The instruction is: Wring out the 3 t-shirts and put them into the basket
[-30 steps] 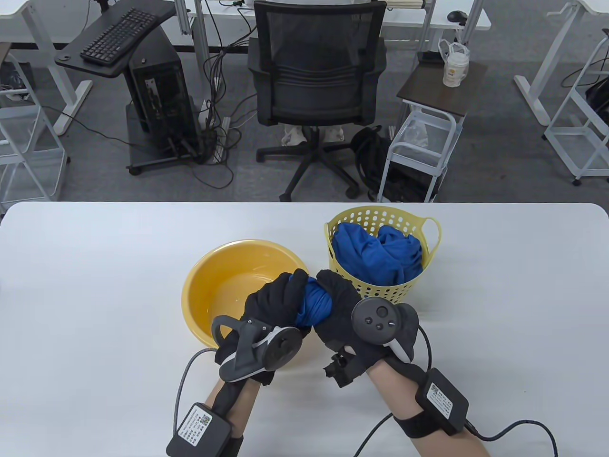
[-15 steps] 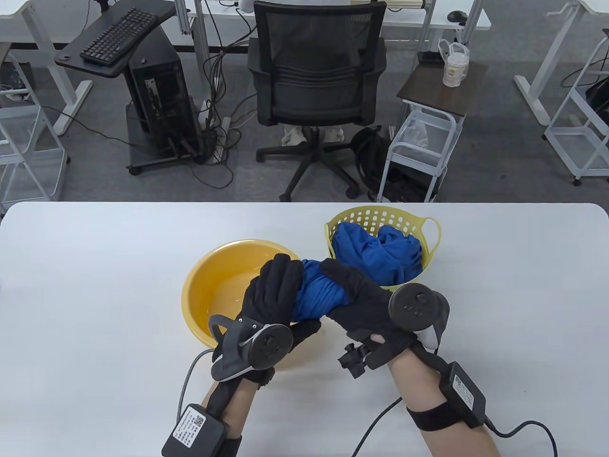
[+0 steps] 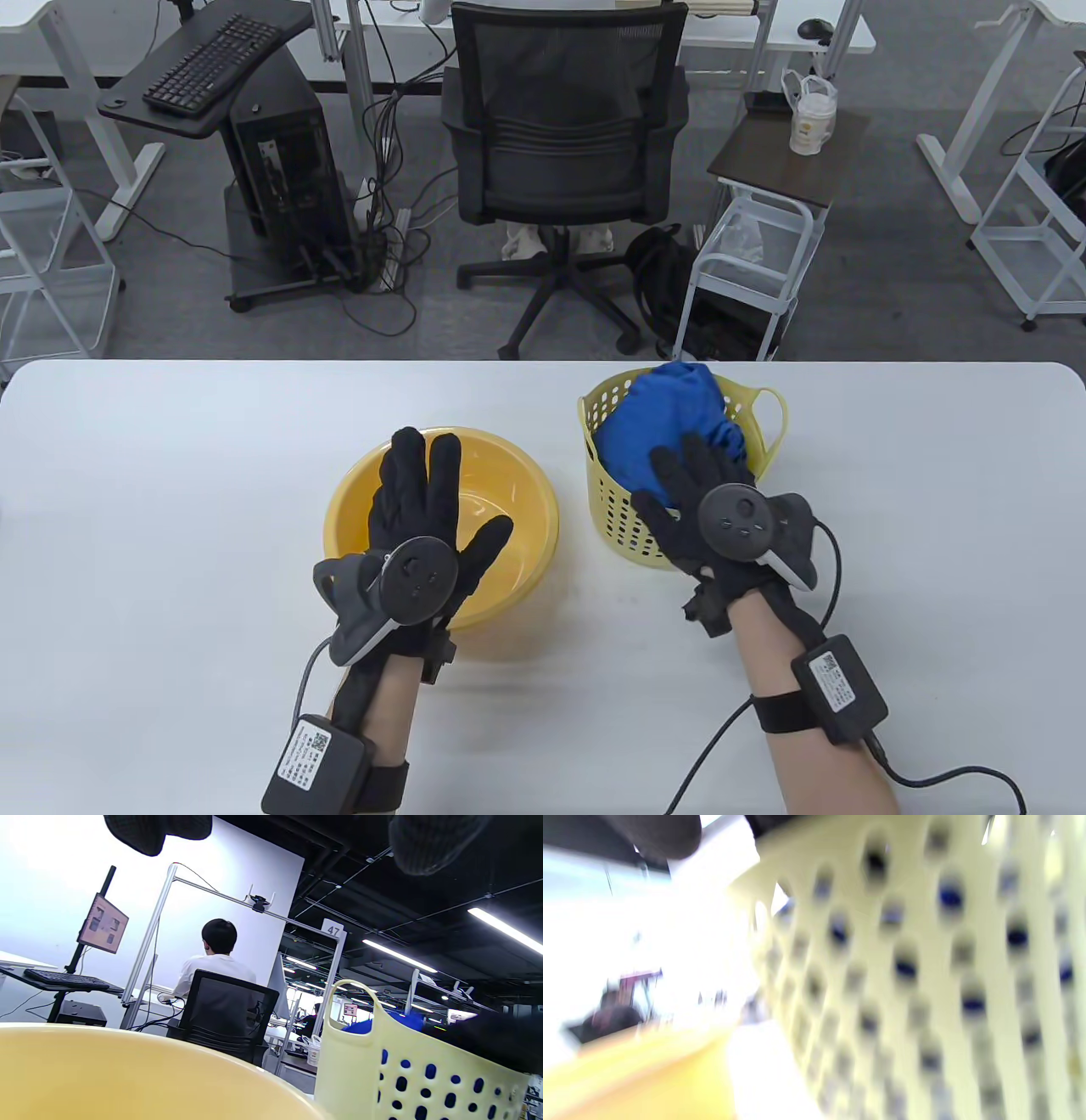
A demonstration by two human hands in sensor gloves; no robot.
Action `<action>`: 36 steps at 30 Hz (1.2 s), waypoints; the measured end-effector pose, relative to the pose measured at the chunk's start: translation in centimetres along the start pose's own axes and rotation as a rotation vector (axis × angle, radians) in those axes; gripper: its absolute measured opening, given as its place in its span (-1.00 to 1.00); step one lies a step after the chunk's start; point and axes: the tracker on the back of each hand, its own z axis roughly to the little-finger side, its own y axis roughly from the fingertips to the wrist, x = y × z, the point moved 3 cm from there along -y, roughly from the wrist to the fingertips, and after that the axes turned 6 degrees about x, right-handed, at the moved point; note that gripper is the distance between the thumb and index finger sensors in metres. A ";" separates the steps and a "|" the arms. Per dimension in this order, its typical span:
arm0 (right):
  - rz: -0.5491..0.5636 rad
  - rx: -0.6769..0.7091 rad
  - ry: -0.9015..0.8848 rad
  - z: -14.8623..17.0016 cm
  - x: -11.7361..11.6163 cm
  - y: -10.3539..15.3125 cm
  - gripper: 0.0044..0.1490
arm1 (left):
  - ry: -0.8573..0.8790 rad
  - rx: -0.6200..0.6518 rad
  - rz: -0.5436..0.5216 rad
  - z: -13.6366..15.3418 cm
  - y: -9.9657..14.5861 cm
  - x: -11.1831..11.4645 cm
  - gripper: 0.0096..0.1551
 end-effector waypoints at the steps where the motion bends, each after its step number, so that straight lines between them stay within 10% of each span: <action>1: 0.095 0.007 0.146 -0.7 0.4 0.2 -0.02 | -0.002 -0.009 0.005 0.2 0.0 -0.1 0.19; 6: 0.130 0.016 0.084 -0.2 1.1 0.3 -0.04 | -0.033 -0.087 0.075 1.7 0.2 -0.5 0.10; 13: 0.497 0.066 0.094 0.1 6.3 3.2 -0.06 | -0.316 -0.242 0.132 4.1 0.6 -0.9 0.06; 36: 0.442 0.043 0.022 0.3 5.3 2.4 0.08 | -0.280 -0.228 0.239 3.9 0.1 2.0 0.13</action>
